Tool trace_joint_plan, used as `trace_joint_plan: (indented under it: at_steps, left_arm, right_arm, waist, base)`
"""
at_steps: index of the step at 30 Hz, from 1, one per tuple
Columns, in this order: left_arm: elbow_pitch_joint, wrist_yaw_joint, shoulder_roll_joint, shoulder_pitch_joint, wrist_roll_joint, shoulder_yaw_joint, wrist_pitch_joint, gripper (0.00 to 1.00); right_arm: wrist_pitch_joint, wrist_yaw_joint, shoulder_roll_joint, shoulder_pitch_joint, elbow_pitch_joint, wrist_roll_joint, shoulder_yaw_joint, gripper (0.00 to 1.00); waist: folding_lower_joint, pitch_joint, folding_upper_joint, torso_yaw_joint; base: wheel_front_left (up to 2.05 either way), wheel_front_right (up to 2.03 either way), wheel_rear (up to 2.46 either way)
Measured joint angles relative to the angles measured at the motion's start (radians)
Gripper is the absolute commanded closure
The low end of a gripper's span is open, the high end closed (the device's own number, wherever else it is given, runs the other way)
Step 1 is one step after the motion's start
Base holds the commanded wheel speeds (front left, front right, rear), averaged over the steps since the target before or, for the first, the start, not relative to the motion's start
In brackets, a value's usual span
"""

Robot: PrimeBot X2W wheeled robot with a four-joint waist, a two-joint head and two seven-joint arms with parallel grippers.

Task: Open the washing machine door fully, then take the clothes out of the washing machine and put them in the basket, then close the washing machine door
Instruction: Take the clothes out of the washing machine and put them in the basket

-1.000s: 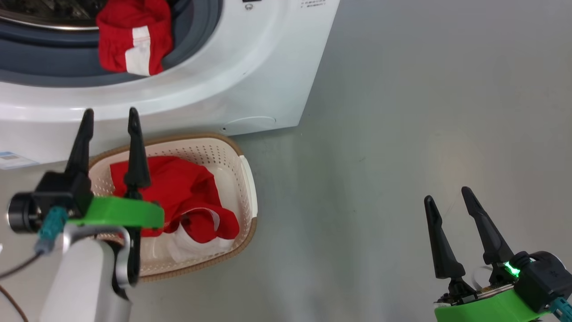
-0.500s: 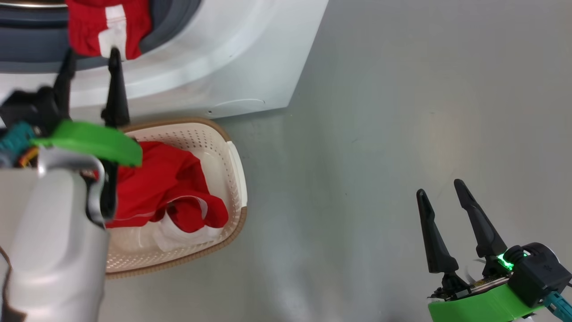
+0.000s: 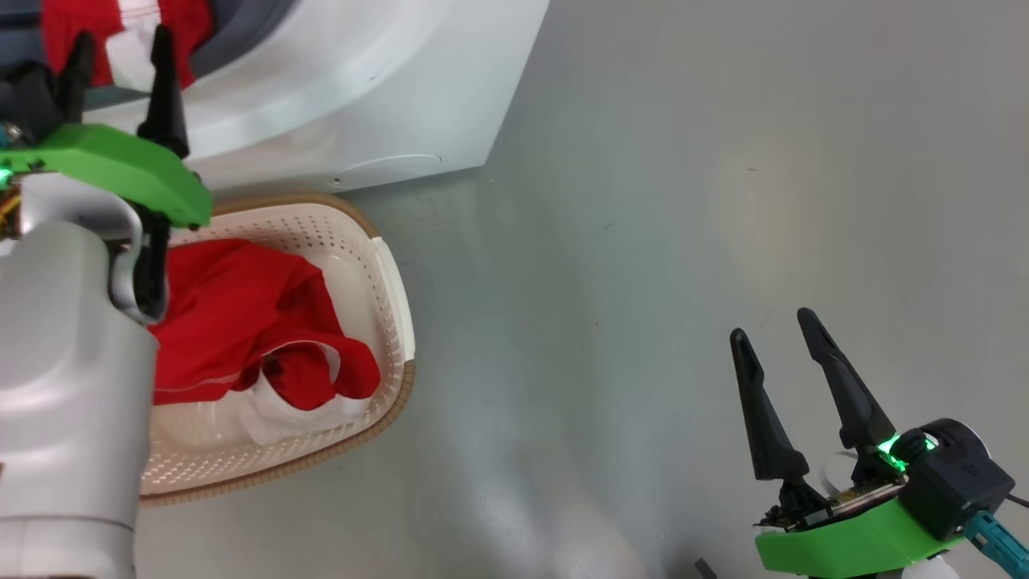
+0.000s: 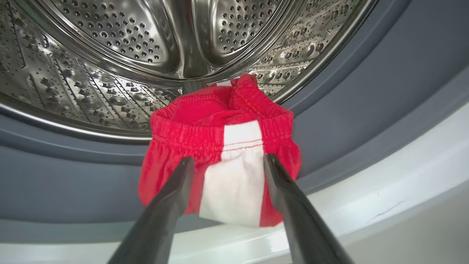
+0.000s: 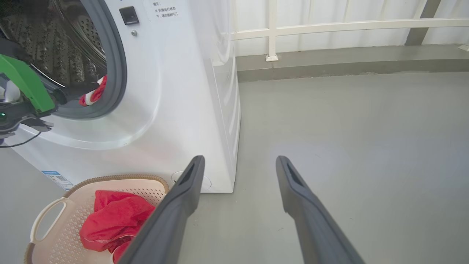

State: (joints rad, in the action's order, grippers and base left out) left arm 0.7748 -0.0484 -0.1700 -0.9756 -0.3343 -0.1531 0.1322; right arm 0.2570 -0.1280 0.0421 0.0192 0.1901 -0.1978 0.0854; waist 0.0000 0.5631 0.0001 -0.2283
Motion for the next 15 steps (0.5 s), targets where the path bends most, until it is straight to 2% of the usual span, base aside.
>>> trace_joint_plan:
  at_steps: [6,15]
  left_arm:
    - [0.128,0.000,-0.018,-0.067,0.004,-0.005,0.003,0.00]
    - [0.250,0.006,-0.022,-0.134,0.005,-0.009,0.004,0.00]
  right_arm:
    - [0.000,0.000,0.000,0.007,-0.004,0.000,0.016,0.00]
    - [0.000,0.000,0.000,0.007,-0.005,-0.003,0.026,0.00]
  waist:
    - [0.0000,0.012,0.0000,-0.018]
    - [0.0000,0.024,0.0000,-0.029]
  base:
    - [0.00,0.00,0.00]
    - [0.00,0.00,0.00]
